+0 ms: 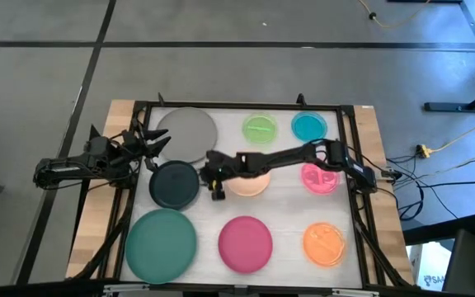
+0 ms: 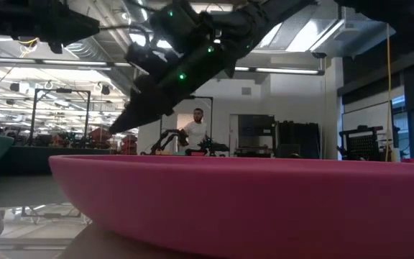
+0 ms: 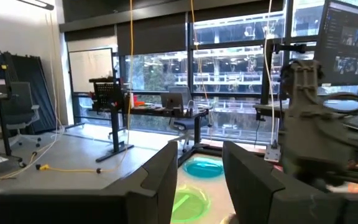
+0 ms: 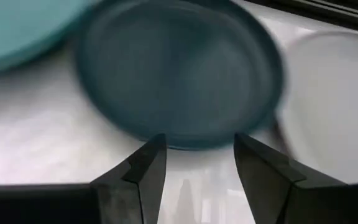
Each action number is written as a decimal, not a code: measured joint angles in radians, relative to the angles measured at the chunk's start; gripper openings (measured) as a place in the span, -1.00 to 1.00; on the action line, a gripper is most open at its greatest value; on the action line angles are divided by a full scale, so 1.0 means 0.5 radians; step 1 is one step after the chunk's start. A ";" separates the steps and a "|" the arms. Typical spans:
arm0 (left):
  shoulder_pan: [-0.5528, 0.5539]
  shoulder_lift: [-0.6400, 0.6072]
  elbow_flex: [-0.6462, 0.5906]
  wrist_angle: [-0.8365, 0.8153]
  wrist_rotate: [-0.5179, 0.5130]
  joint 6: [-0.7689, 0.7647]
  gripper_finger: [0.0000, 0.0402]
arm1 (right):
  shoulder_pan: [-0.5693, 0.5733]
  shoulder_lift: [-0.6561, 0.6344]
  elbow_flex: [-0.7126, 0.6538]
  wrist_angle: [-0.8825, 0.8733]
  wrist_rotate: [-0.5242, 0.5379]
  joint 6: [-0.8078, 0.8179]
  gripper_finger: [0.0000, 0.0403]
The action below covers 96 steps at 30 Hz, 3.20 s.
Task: Stack plastic plates
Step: Stack the green plate on the gray plate
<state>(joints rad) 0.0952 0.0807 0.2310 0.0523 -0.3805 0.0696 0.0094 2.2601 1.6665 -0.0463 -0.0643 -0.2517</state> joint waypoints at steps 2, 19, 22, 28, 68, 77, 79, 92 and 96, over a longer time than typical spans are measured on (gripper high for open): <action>0.000 0.000 0.000 0.000 0.000 0.000 -0.40 | 0.058 0.000 0.000 0.014 0.000 0.000 -0.10; 0.000 0.000 0.000 -0.022 -0.001 -0.278 -0.40 | 0.466 0.006 -0.001 0.248 0.207 0.967 -0.10; 0.000 0.000 0.000 -0.038 0.000 -0.307 -0.40 | 0.467 0.007 -0.001 0.304 0.232 1.053 -0.10; 0.000 0.038 0.000 -0.053 0.010 -0.443 -0.40 | 0.474 0.008 0.002 0.364 0.215 1.186 -0.10; 0.000 0.259 0.000 -0.180 0.122 -0.612 -0.40 | 0.487 0.510 0.736 -0.479 0.413 1.384 -0.10; 0.000 0.259 0.000 -0.180 0.122 -0.610 -0.40 | 0.491 0.510 0.735 -0.489 0.292 1.369 -0.18; 0.000 0.259 0.000 -0.180 0.122 -0.609 -0.40 | 0.491 0.510 0.735 -0.490 0.310 1.333 -0.30; 0.000 0.259 0.000 -0.180 0.122 -0.608 -0.40 | 0.469 0.507 0.735 -0.467 0.360 1.233 -0.91; 0.000 0.259 0.000 -0.179 0.122 -0.609 -0.40 | 0.465 0.479 0.735 -0.397 0.321 1.168 -0.97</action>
<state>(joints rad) 0.0952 0.2104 0.2310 -0.0374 -0.3197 -0.2348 0.2417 2.4993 2.0342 -0.2448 0.0964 0.3322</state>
